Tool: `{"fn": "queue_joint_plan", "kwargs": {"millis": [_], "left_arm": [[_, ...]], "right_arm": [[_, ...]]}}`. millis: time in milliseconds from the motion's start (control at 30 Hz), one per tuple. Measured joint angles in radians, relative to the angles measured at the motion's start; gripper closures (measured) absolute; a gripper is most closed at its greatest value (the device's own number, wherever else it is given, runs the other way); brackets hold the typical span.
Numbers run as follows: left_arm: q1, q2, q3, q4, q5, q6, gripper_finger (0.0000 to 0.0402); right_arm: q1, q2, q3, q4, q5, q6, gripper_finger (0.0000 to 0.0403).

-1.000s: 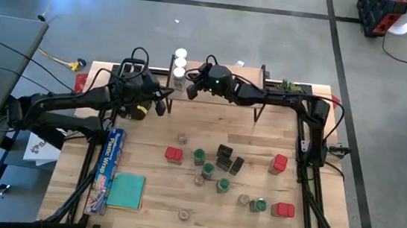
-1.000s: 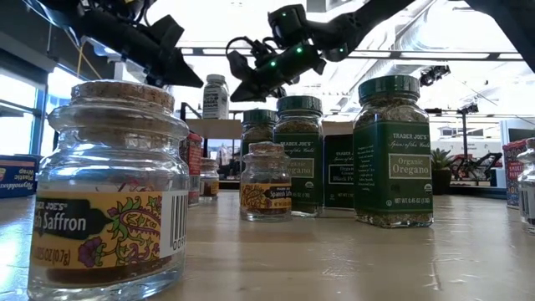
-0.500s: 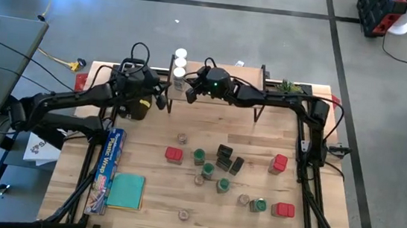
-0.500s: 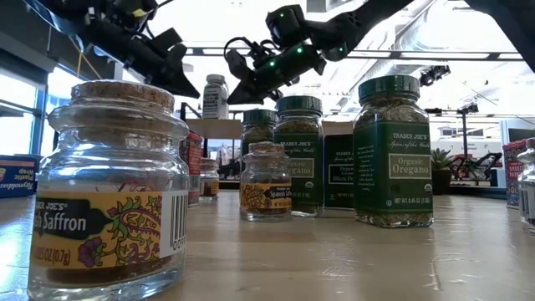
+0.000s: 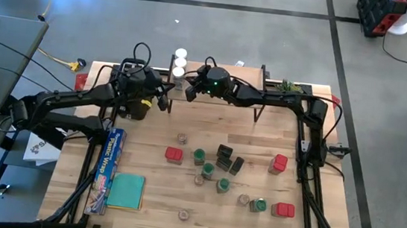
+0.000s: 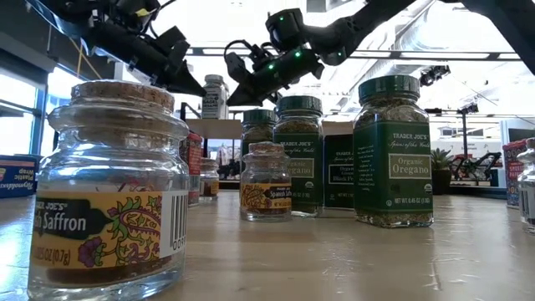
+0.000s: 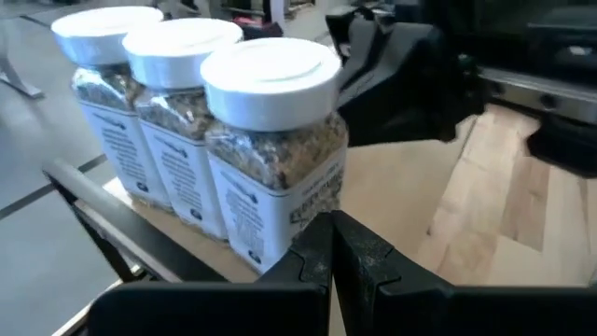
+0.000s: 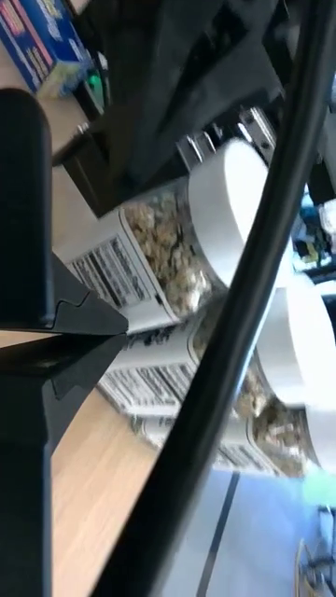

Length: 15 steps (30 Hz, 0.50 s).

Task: Shelf spices
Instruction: Put the white seasoning bottle on the shelf aligned with the other white seasoning bottle

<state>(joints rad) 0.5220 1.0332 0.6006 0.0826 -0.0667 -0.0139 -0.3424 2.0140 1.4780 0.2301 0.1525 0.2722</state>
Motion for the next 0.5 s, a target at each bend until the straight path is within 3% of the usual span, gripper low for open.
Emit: {"fn": "queue_joint_plan", "kwargs": {"millis": [167,367,500], "left_arm": [[0.0,-0.006,0.0,-0.028,-0.001,-0.046,0.0401],[0.012,-0.032,0.0,-0.099,-0.074,-0.104,0.0401],[0.036,-0.018,0.0,-0.038,-0.068,-0.081,0.0401]], "right_arm": [[0.0,0.0,0.0,-0.011,0.012,-0.01,0.0403],[0.01,-0.002,0.0,-0.041,-0.008,-0.011,0.0403],[0.012,-0.002,0.0,-0.048,-0.017,-0.011,0.0403]]}}
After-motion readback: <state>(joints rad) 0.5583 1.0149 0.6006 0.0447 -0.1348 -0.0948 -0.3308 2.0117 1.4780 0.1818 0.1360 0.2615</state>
